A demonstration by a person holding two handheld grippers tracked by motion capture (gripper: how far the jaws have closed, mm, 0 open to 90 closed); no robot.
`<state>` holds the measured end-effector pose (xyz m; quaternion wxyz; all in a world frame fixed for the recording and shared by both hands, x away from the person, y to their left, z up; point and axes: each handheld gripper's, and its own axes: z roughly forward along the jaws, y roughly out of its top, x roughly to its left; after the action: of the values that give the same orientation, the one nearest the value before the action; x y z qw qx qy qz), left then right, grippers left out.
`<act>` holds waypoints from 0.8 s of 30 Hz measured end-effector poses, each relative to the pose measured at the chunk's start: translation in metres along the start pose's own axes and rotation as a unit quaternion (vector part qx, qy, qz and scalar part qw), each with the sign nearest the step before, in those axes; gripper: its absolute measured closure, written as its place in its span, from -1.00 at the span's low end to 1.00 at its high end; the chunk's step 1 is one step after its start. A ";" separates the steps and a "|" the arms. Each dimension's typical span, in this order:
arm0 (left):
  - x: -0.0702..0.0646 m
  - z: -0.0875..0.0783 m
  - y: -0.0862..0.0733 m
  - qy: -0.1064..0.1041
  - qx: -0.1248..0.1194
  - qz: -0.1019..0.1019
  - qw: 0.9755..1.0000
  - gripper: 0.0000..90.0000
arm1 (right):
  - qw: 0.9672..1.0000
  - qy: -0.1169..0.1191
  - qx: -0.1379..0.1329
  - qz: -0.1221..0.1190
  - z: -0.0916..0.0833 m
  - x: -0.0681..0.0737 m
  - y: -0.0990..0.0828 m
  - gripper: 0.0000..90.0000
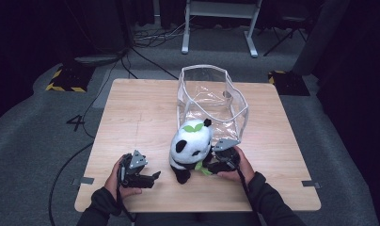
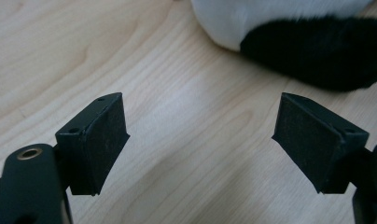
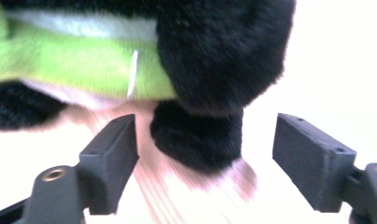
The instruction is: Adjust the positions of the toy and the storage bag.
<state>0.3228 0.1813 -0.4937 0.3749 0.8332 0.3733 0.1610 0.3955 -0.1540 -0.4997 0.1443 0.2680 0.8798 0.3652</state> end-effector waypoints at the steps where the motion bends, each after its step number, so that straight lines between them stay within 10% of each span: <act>1: -0.002 -0.002 0.003 0.000 -0.008 0.001 1.000 -0.62 | 1.000 0.002 0.002 -0.002 -0.003 -0.001 -0.001 -0.53; 24: -0.052 -0.014 0.053 -0.021 -0.070 0.057 0.996 -0.65 | 0.999 -0.023 -0.010 0.029 -0.083 -0.044 -0.068 -0.48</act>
<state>0.3070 0.1259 -0.4445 0.4300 0.8282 0.3048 0.1906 0.3697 -0.2662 -0.4887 0.1561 0.3005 0.8643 0.3720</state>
